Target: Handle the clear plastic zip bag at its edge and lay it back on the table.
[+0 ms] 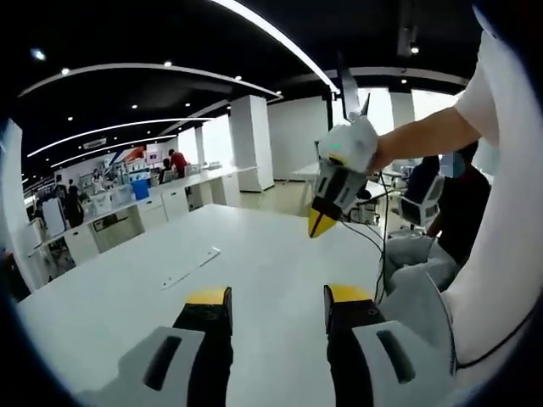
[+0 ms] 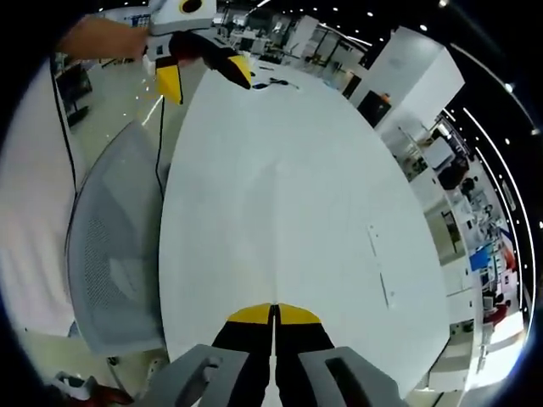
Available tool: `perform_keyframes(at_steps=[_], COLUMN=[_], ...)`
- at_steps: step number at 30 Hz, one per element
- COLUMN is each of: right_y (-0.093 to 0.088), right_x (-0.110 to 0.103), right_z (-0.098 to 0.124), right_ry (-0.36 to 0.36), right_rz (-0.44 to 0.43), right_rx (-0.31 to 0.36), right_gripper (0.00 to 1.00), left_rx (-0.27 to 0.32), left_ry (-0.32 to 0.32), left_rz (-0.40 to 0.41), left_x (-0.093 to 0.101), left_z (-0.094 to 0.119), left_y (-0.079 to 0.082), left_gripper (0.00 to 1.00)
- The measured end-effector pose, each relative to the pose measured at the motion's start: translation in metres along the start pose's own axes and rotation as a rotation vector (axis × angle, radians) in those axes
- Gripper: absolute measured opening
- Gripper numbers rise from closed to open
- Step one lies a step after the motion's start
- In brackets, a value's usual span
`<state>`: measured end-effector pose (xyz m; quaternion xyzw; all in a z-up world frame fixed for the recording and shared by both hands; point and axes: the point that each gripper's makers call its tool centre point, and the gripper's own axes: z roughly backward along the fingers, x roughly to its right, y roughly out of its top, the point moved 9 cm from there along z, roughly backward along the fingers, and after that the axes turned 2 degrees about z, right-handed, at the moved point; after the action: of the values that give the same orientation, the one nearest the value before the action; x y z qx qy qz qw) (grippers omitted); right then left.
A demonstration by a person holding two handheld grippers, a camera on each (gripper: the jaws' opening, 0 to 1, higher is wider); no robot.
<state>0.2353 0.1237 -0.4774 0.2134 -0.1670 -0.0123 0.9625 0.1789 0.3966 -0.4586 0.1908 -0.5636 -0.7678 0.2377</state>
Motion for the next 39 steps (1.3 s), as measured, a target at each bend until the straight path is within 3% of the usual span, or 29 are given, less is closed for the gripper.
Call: perform_keyframes(at_steps=[14, 24, 39], right_y=[0.009, 0.015, 0.022], right_x=[-0.003, -0.004, -0.009], right_z=[0.019, 0.030, 0.037], right_ry=[-0.005, -0.013, -0.016], right_rz=[0.025, 0.051, 0.076], right_rx=[-0.006, -0.006, -0.002], right_gripper=[0.00, 0.00, 0.00], left_rx=[-0.023, -0.038, -0.065], left_ry=[-0.086, -0.148, -0.208], left_rz=[-0.039, -0.076, -0.126], left_x=[-0.006, -0.005, -0.004], left_z=[-0.019, -0.029, -0.035], left_y=[0.018, 0.029, 0.030], left_gripper=[0.37, 0.27, 0.08])
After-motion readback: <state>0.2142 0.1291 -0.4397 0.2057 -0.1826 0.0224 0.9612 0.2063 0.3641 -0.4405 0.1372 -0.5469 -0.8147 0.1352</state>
